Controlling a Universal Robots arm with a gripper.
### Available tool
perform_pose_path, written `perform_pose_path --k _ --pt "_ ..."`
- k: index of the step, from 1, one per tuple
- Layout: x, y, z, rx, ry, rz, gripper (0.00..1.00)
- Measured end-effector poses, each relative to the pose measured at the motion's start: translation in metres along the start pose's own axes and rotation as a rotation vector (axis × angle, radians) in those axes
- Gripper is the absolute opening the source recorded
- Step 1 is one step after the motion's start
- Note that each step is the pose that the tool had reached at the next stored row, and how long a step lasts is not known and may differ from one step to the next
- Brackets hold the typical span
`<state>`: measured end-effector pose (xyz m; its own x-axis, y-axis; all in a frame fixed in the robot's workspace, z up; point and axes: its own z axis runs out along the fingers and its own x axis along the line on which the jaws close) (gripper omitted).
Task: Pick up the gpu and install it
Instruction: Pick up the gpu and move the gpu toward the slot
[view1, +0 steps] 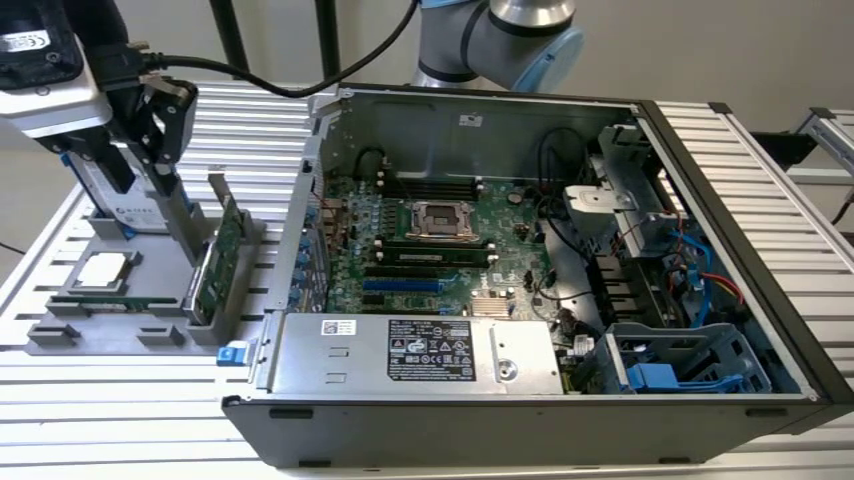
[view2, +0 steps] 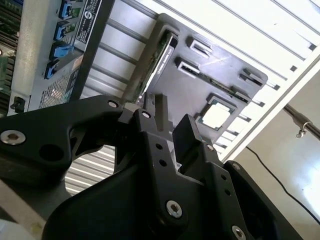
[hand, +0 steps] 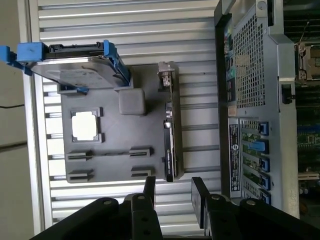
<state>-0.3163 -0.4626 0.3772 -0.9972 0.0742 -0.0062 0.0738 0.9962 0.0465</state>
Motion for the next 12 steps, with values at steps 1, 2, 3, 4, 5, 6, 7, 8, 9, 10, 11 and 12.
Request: perform_pose_path --k 1,2,3,4,5,6,7,8,9,10,11,12 --pt "-0.0001 0.0000 0.0008 0.0000 -0.0001 0.000 1.00" --pt "-0.0003 0.0000 0.0016 0.0000 -0.0001 0.000 1.00" --pt "-0.0004 0.0000 0.0024 -0.0001 -0.0003 0.000 1.00" --pt "-0.0004 -0.0001 0.0030 0.0000 -0.0003 0.000 1.00" --pt "-0.0005 -0.0001 0.0032 0.0000 -0.0003 0.000 1.00" --pt "-0.0004 -0.0001 0.0031 0.0002 -0.0002 0.000 1.00" --pt "-0.0004 -0.0001 0.0032 0.0002 -0.0002 0.000 1.00" --pt "-0.0004 -0.0001 0.0032 0.0002 -0.0002 0.000 1.00" --pt "-0.0004 -0.0001 0.0033 0.0000 -0.0004 0.000 1.00" --pt "-0.0004 -0.0001 0.0033 0.0000 -0.0004 0.000 1.00" --pt "-0.0004 -0.0001 0.0033 0.0001 -0.0003 0.000 1.00" --pt "-0.0005 -0.0001 0.0036 0.0000 -0.0004 0.000 1.00"
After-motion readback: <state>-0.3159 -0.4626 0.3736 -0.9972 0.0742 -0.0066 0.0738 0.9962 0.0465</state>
